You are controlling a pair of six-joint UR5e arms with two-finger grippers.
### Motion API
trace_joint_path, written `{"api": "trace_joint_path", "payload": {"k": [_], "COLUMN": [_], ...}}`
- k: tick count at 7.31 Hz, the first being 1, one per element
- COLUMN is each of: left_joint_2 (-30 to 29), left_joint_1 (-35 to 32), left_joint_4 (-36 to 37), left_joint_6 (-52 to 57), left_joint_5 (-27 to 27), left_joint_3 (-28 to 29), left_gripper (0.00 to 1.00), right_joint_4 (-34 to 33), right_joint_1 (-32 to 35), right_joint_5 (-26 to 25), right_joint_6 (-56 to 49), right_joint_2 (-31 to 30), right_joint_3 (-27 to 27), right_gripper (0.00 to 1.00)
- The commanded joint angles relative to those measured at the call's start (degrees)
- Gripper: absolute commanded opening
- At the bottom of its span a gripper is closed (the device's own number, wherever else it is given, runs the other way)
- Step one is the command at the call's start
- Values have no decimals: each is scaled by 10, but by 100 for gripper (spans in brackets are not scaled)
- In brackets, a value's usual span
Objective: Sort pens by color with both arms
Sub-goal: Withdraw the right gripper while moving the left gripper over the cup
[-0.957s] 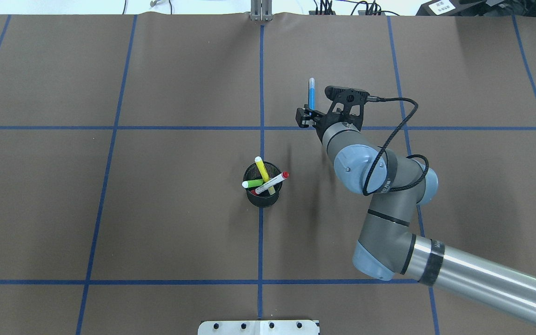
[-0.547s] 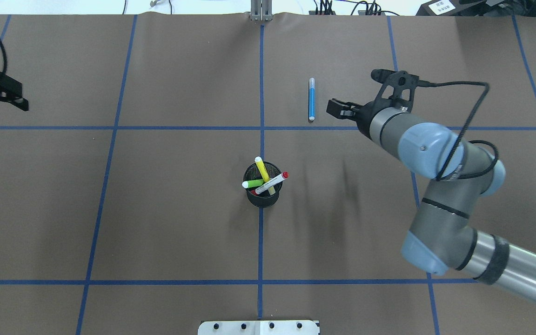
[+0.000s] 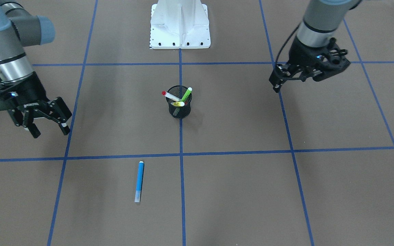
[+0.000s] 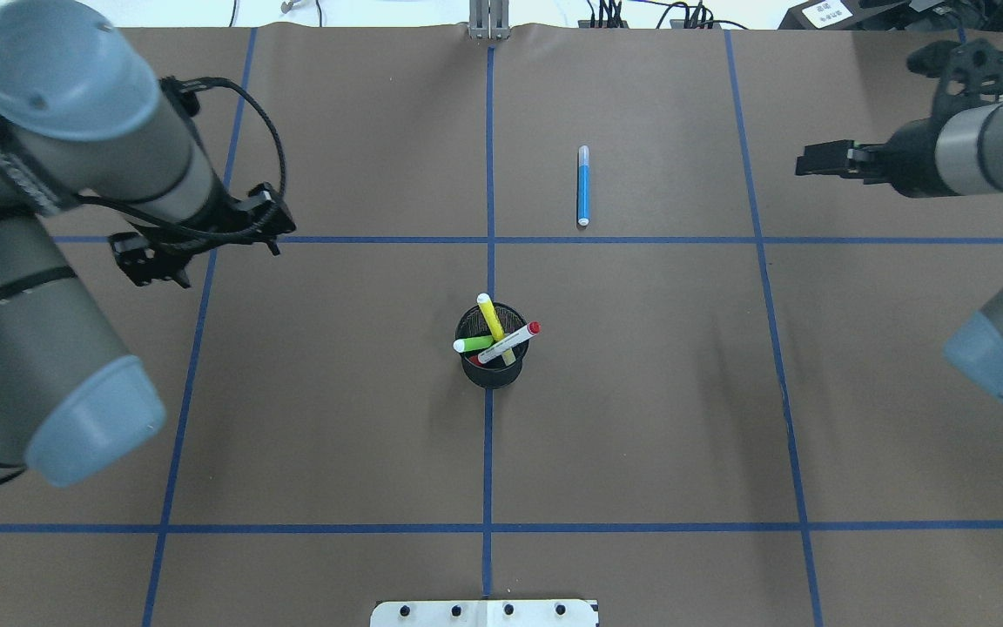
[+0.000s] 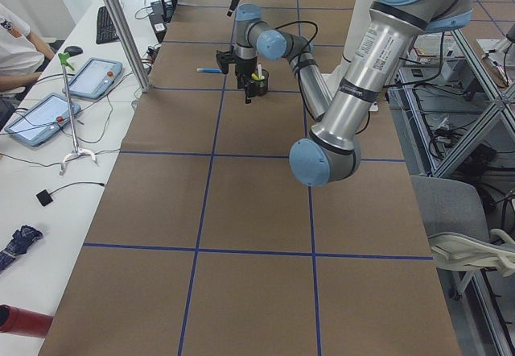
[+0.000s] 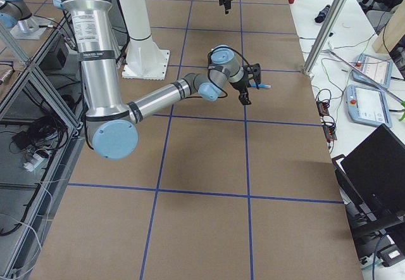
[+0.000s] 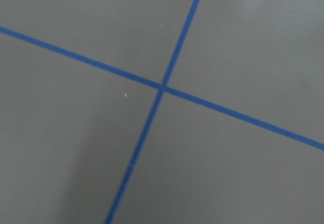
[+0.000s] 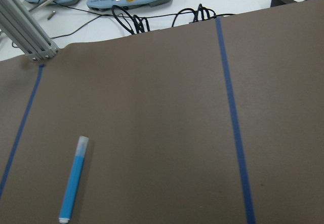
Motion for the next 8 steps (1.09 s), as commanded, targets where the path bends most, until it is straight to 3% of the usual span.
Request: {"api": "trace_joint_path", "payload": {"k": [1,2,4,6,8], "left_joint_2": [-178,-263,-356,-376,-377], "left_joint_1": [63,64,105,117,129], "left_joint_4": [30,29,20,-30,-31], "left_joint_6": [-117,-138,-150,-150,-143], "left_joint_5": [55,53,56,57,70], "left_joint_3": [179,279,410,472,486], "left_gripper": [100,100,99,96,81], "right_joint_4": [1,2,2,3,6], "right_joint_1": [119,133,137,137,136], "right_joint_5": [158,189,190,188,185], "right_joint_6": [-125,-155,-160,-160,-160], "right_joint_2": [-33,-34,-41,-45,-48], "right_joint_3": [-58,-78,-80,-81,-81], "right_gripper": [99,99,99,99,99]}}
